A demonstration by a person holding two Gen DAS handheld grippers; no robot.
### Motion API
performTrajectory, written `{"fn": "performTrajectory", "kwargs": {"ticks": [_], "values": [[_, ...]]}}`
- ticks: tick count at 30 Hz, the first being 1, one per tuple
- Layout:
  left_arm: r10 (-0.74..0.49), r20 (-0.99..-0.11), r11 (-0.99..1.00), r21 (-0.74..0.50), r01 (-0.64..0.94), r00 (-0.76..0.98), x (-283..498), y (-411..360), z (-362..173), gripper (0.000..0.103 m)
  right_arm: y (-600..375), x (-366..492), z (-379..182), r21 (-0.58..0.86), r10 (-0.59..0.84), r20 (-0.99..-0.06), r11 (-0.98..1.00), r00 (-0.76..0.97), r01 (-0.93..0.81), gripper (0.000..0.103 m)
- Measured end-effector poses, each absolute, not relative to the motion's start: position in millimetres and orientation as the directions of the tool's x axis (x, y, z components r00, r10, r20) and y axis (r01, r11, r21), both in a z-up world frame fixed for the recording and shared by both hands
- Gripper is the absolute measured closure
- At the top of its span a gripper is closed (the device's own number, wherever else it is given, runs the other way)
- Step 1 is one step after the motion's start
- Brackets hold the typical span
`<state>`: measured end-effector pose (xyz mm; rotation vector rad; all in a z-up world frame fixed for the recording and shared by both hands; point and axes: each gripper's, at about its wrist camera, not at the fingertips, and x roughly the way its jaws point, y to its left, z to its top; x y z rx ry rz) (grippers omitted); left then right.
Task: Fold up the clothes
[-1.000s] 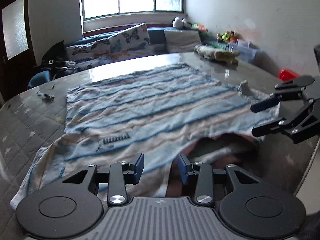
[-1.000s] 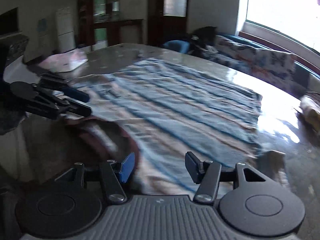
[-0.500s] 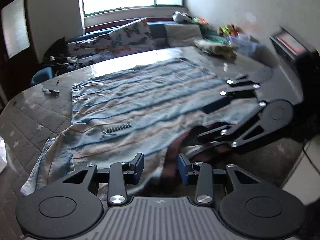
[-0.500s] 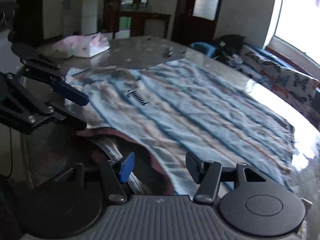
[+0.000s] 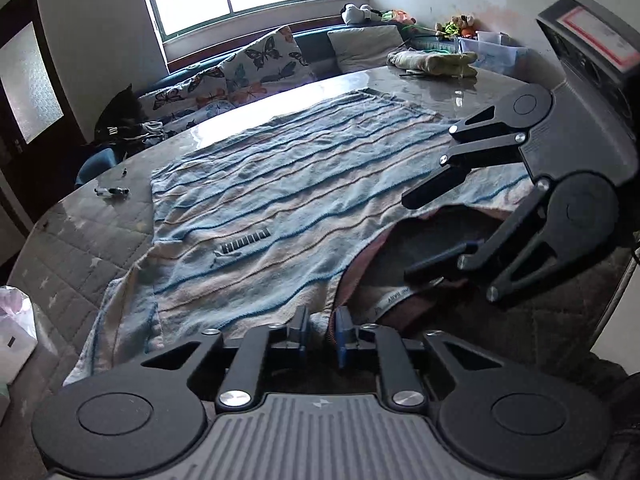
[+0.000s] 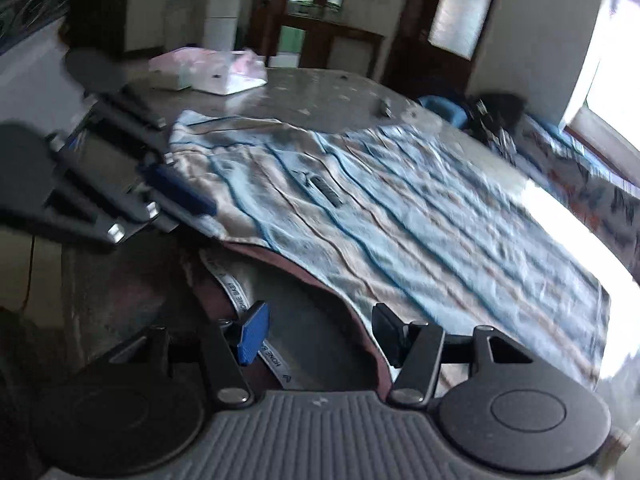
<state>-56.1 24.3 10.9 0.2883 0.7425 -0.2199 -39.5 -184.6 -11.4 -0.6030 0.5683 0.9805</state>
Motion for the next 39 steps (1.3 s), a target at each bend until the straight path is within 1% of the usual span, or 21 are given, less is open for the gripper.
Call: {"fn": "performTrajectory", "kwargs": {"ticks": [5, 8, 11, 13, 14, 16, 18, 20, 21, 24, 26, 29, 31, 34, 35, 36, 37, 38, 39], "values": [[-0.108, -0.675, 0.943, 0.162, 0.289, 0.730, -56.8, 27.6, 21.0, 0.091, -173.8, -34.8, -9.7, -0.196, 0.604, -0.665, 0.428, 0.441, -0.882, 0.044], [-0.124, -0.684, 0.945, 0.139, 0.296, 0.719, -56.8, 30.4, 22.8, 0.091, -165.5, -38.2, -13.3, -0.190, 0.615, -0.672, 0.397, 0.413, -0.898, 0.044], [-0.149, -0.707, 0.955, 0.078, 0.286, 0.692, -56.1, 39.6, 23.4, 0.085, -160.1, -47.6, -15.4, -0.205, 0.634, -0.665, 0.353, 0.395, -0.913, 0.044], [-0.163, -0.702, 0.963, 0.040, 0.267, 0.693, -57.1, 49.2, 28.1, 0.082, -161.2, -47.1, -12.9, -0.186, 0.648, -0.659, 0.352, 0.382, -0.918, 0.044], [-0.164, -0.698, 0.966, 0.029, 0.256, 0.698, -57.8, 53.7, 30.5, 0.078, -161.2, -46.1, -12.6, -0.182, 0.649, -0.657, 0.356, 0.383, -0.916, 0.043], [-0.122, -0.679, 0.979, 0.040, 0.202, 0.724, -58.5, 64.0, 35.1, 0.078, -159.9, -45.7, -14.0, -0.185, 0.644, -0.661, 0.358, 0.385, -0.915, 0.043], [-0.044, -0.667, 0.994, 0.044, 0.098, 0.743, -55.6, 80.2, 36.2, 0.076, -158.9, -47.2, -14.7, -0.187, 0.648, -0.661, 0.346, 0.378, -0.919, 0.043], [0.076, -0.668, 0.997, 0.054, -0.053, 0.740, -49.5, 100.7, 32.0, 0.070, -159.5, -47.9, -11.7, -0.178, 0.664, -0.655, 0.329, 0.361, -0.928, 0.043], [0.155, -0.671, 0.987, 0.069, -0.147, 0.725, -46.5, 112.2, 27.9, 0.069, -159.7, -48.0, -10.4, -0.171, 0.670, -0.652, 0.326, 0.355, -0.930, 0.043], [0.279, -0.702, 0.934, 0.041, -0.355, 0.655, -40.3, 146.3, 16.1, 0.067, -156.3, -49.3, -11.3, -0.166, 0.668, -0.662, 0.312, 0.340, -0.935, 0.043], [0.319, -0.723, 0.895, 0.016, -0.447, 0.612, -37.8, 166.2, 9.2, 0.067, -154.5, -51.3, -13.4, -0.159, 0.665, -0.675, 0.290, 0.318, -0.944, 0.043], [0.355, -0.725, 0.864, 0.013, -0.504, 0.591, -35.9, 180.6, 3.4, 0.067, -155.6, -50.1, -7.2, -0.127, 0.679, -0.676, 0.278, 0.288, -0.952, 0.043], [0.339, -0.724, 0.862, -0.018, -0.506, 0.602, -32.8, 184.6, 3.3, 0.067, -158.1, -45.8, 1.3, -0.083, 0.701, -0.662, 0.282, 0.264, -0.956, 0.043], [0.317, -0.722, 0.867, -0.042, -0.496, 0.615, -27.1, 187.7, 0.6, 0.069, -158.8, -36.9, 12.9, -0.039, 0.726, -0.637, 0.304, 0.258, -0.952, 0.043], [0.312, -0.723, 0.869, -0.044, -0.493, 0.616, -24.9, 188.4, -1.3, 0.072, -158.1, -33.8, 15.3, -0.026, 0.732, -0.631, 0.312, 0.258, -0.950, 0.043], [0.314, -0.719, 0.871, -0.042, -0.490, 0.620, -25.6, 188.8, -2.3, 0.079, -156.6, -30.9, 15.9, -0.013, 0.735, -0.629, 0.319, 0.256, -0.948, 0.043], [0.316, -0.714, 0.873, -0.039, -0.487, 0.624, -26.2, 189.3, -3.2, 0.083, -154.5, -29.0, 15.3, 0.000, 0.736, -0.629, 0.321, 0.249, -0.947, 0.043], [0.319, -0.710, 0.874, -0.037, -0.485, 0.628, -26.9, 189.8, -4.0, 0.092, -151.6, -28.5, 13.1, 0.011, 0.736, -0.634, 0.315, 0.237, -0.949, 0.043], [0.323, -0.706, 0.871, -0.038, -0.489, 0.631, -27.3, 190.5, -3.6, 0.094, -148.7, -28.0, 10.9, 0.022, 0.736, -0.638, 0.310, 0.225, -0.951, 0.044]]}}
